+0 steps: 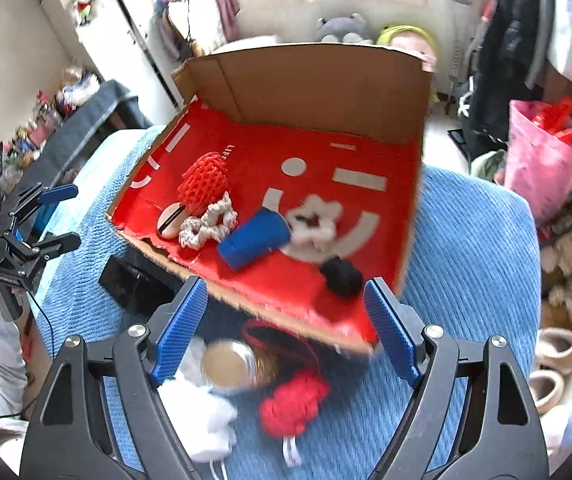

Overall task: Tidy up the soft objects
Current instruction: 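Withdraw both tools from the box back toward the remaining items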

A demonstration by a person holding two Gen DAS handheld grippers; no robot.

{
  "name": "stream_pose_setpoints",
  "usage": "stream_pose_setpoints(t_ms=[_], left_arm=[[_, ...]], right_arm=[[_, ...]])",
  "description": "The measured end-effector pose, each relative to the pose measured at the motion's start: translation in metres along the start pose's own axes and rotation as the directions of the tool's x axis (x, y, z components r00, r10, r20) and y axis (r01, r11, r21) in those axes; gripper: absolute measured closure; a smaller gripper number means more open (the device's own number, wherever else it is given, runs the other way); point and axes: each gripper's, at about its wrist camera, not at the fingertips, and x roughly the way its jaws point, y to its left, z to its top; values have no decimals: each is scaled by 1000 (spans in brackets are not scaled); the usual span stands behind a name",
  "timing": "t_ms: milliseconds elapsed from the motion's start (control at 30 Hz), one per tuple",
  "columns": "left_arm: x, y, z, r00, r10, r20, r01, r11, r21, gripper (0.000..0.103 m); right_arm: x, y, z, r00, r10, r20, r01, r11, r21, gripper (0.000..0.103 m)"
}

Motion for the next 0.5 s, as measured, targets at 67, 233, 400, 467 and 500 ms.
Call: stream_pose_setpoints(t_ms=[67, 233, 400, 467, 500], left_arm=[[-14, -3, -7, 999, -4, 35, 4, 1000, -16, 1], [-42, -14, -28, 993, 8, 116, -3, 999, -46, 0], [-67, -36, -55, 981, 25, 191, -17, 999, -48, 0], [-73, -44, -66, 975, 26, 219, -15, 999, -49, 0], [-78, -51, -73, 972, 26, 232, -15, 999, -47, 0]], right_arm=[[-14, -2, -15, 1000, -2, 26, 2, 1000, 17, 21], [-49, 7, -54, 994, -50, 95, 50, 999, 7, 15], [-77, 26, -99, 983, -71, 167, 73, 997, -6, 12], [-83, 33, -116, 977, -86, 196, 88, 996, -4, 9], [-84, 37, -126, 973, -91, 210, 94, 996, -2, 9]])
